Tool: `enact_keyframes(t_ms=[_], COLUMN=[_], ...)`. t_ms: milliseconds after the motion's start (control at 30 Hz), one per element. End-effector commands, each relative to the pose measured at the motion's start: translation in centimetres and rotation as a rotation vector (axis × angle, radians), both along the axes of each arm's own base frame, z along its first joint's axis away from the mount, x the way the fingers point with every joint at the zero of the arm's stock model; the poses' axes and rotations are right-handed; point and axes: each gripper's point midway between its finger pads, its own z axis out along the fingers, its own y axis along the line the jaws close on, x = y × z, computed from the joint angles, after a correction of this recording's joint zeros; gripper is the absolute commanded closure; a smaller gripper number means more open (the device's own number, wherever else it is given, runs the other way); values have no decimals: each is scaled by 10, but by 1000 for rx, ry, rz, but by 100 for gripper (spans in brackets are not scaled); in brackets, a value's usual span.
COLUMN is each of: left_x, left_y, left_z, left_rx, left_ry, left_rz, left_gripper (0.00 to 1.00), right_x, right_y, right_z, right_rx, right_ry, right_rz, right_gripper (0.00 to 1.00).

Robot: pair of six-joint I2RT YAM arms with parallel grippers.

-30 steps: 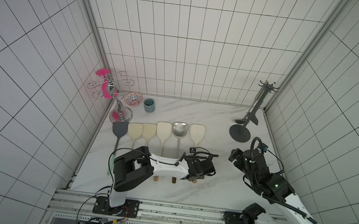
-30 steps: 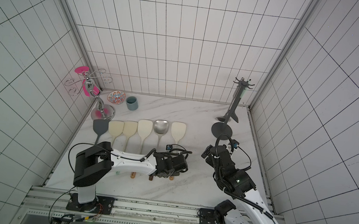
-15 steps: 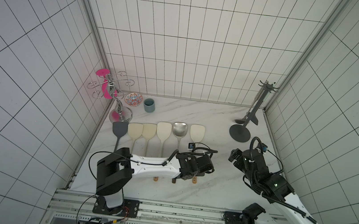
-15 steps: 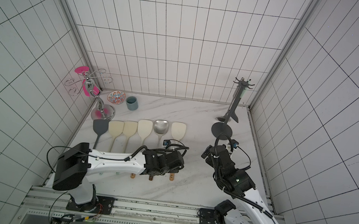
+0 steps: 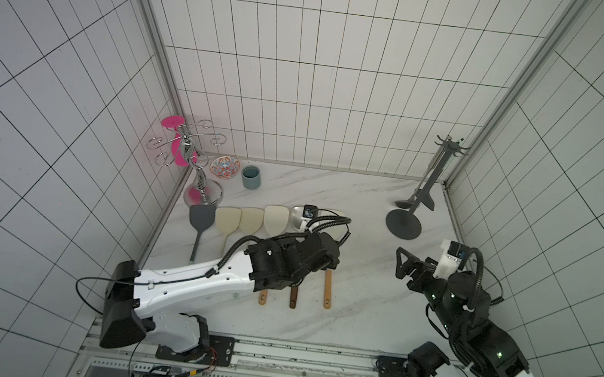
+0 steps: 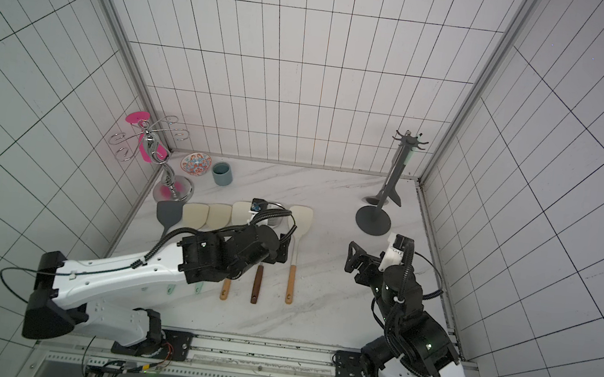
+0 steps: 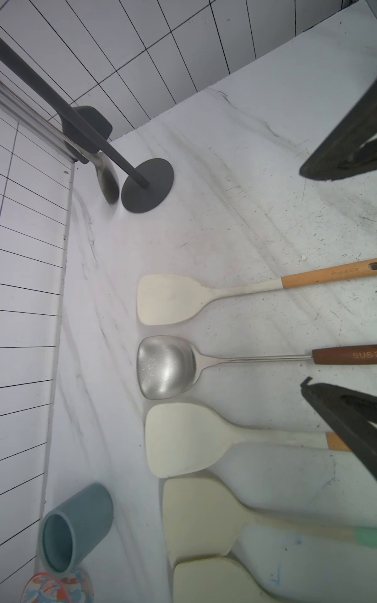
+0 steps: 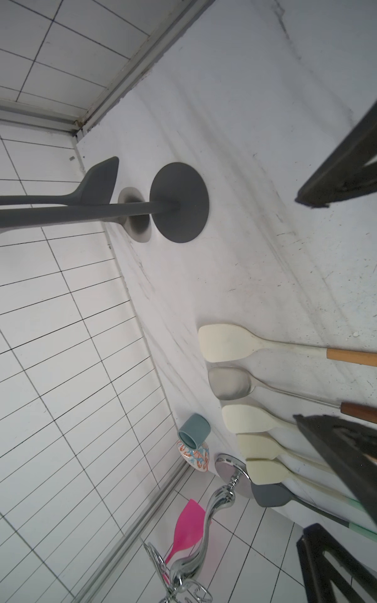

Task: Take the spatula off the kitchen utensil rack
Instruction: Take off the spatula from the rack.

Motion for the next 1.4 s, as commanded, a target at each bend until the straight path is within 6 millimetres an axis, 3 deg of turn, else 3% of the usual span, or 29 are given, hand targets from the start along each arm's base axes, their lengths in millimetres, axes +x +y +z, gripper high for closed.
enact_keyframes(t_ms=[0, 133, 333, 600, 767, 1033, 1367], left_x=[18, 40, 75, 91, 95, 91, 86], left_y=[15, 27, 47, 87, 98, 95, 96], left_z=[26, 48, 65, 51, 31, 32, 40], left_rx=[7, -12, -24, 12, 19, -25, -26], left_ry=[-51, -89, -91, -177, -145, -134, -173], left_rz=[-77, -125, -158, -115, -99, -123, -145], left_gripper=[3, 3, 3, 3, 2, 3, 2], right_x=[7, 17, 35, 71, 97, 139, 173], right_y=[9, 16, 33, 29, 6, -53, -111], right_z=[-14, -13, 1, 22, 28, 46, 59], right_rx=[-77, -135, -215, -178, -79, 167, 220], right_ry=[4, 15, -14, -9, 6, -44, -125], right_rz=[52, 73, 154, 177, 150, 62, -55], right_gripper=[1, 1, 1, 4, 11, 25, 37])
